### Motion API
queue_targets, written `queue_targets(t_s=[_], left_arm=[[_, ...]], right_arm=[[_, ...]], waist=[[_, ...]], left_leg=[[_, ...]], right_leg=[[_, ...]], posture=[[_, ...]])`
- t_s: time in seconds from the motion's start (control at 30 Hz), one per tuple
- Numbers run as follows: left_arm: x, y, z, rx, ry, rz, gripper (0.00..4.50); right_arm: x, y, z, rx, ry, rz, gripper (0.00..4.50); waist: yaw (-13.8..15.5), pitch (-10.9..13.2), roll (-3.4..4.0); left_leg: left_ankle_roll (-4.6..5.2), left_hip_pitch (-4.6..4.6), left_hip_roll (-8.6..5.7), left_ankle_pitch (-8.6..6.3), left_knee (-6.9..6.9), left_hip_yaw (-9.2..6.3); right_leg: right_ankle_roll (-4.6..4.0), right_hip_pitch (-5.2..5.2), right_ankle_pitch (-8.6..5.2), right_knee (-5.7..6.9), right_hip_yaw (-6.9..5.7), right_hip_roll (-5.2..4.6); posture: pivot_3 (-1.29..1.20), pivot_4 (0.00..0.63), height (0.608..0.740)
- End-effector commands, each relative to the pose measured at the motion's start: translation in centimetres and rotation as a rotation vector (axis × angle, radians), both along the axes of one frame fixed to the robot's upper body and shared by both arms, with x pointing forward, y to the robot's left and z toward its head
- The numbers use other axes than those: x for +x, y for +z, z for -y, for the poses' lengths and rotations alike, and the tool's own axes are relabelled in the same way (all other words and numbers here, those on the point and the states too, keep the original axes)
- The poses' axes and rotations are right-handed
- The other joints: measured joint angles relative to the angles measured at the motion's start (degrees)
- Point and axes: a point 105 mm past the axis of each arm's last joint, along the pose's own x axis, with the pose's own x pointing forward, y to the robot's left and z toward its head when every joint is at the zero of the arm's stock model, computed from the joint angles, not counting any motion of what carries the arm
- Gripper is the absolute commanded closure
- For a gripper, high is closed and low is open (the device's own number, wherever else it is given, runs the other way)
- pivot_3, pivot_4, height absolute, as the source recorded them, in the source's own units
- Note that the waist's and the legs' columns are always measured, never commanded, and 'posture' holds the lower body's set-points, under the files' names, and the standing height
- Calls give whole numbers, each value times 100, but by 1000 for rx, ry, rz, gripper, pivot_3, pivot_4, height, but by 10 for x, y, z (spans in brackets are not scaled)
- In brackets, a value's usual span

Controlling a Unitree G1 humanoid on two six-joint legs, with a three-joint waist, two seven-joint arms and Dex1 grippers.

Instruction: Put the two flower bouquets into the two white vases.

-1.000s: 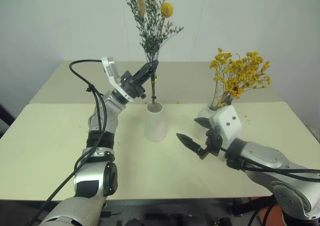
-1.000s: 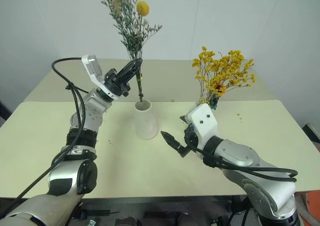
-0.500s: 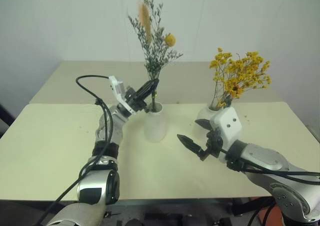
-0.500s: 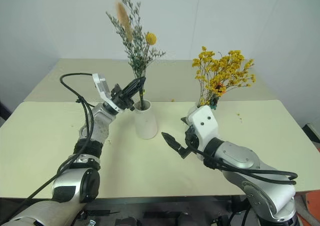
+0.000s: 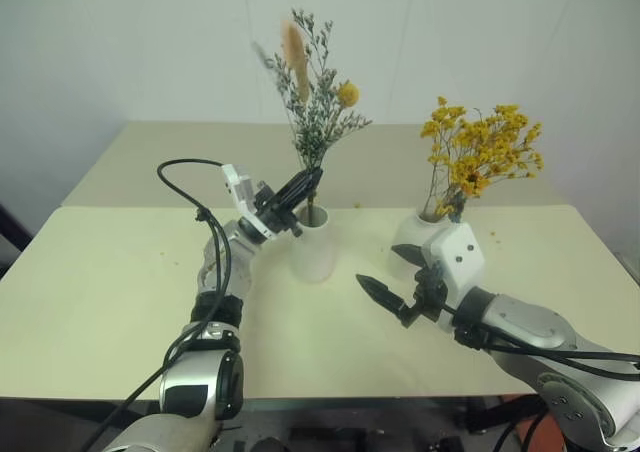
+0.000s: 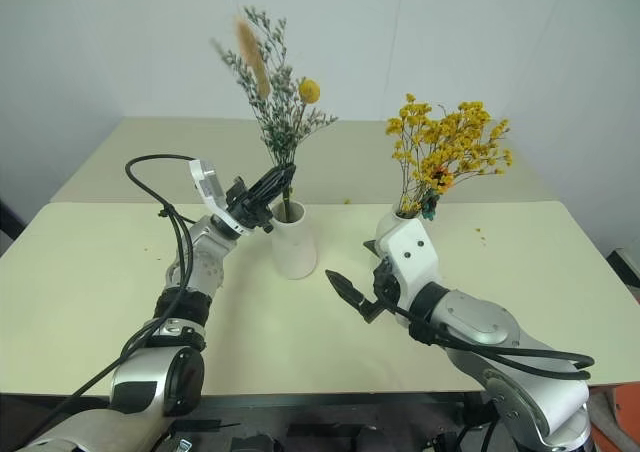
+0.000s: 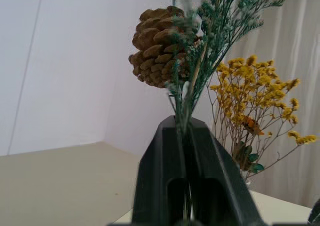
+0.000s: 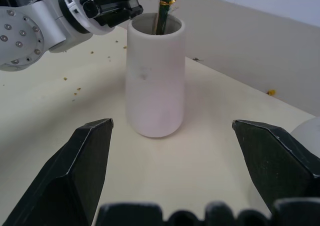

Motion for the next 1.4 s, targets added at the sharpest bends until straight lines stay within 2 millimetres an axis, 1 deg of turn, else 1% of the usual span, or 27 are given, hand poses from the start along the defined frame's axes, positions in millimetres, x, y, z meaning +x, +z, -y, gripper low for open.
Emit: queue_targets(t_s=[0.03,0.33,0.47,0.57,0.7,0.77,0.9,0.97,1.07,1.13,1.23,1.33,1.4], left_arm=[[-7,6,1,8,-11,38,2862],[-24,8,-9,69,-14,80,30],[-33,9,-17,73,-21,79,8],[-37,6,-24,78,-12,65,8],[-52,2,-29,106,-36,53,8],[-60,4,-34,88,-50,40,8],[-72,8,-48,68,-53,9,8],[-82,7,-56,101,-62,-7,8],[-89,4,-71,169,-11,-31,8],[-92,2,-85,213,24,-50,8],[-97,2,-101,272,70,-64,8],[-98,1,-111,325,108,-78,8],[-103,2,-115,352,81,-110,8]], right_arm=[[-3,13,1,17,7,72,0],[-1,11,-1,19,25,66,0],[0,9,-1,17,25,63,0],[0,8,-1,16,25,60,0],[0,5,-1,11,22,55,0],[0,5,-1,11,22,53,0],[-1,4,-1,12,24,51,0],[-2,5,0,13,29,51,0],[-6,7,3,16,40,51,0],[-10,10,10,11,44,56,0],[-19,15,27,-4,46,65,0],[-28,19,47,-40,45,64,0],[-33,25,65,-92,32,62,0]], waist=[[0,0,0],[-17,0,0],[-17,0,0],[-10,0,1],[-18,0,1],[-20,0,1],[-18,0,1],[-42,0,2],[-50,0,2],[-40,0,3],[6,0,3],[24,0,3],[20,0,3]], left_leg=[[0,-1,0,0,0,0],[0,1,1,0,0,0],[0,1,2,0,0,-1],[0,2,2,0,0,-1],[0,1,3,0,0,-1],[0,2,3,0,0,-1],[0,5,5,0,0,-1],[0,6,5,0,0,1],[0,7,6,0,-4,1],[0,7,6,0,-4,1],[0,8,7,0,-4,1],[0,7,6,0,-4,2],[0,9,7,0,-4,4]], right_leg=[[0,-1,0,0,-1,0],[0,-1,0,2,0,0],[0,-2,0,1,1,2],[0,-1,0,1,0,1],[0,-2,0,1,0,1],[0,-3,0,2,1,1],[0,-1,0,4,0,2],[0,-1,-1,4,2,2],[-1,-3,-1,3,3,2],[-1,-2,-2,3,2,2],[0,-1,-3,1,0,2],[0,2,-3,-3,-1,0],[0,4,-4,-3,-1,0]], posture=[[0,150,740],[0,150,740],[0,150,740],[0,150,740],[0,150,740],[0,150,740],[0,150,740],[0,150,740],[0,150,740],[0,150,740],[0,150,740],[0,150,740],[0,150,740]])
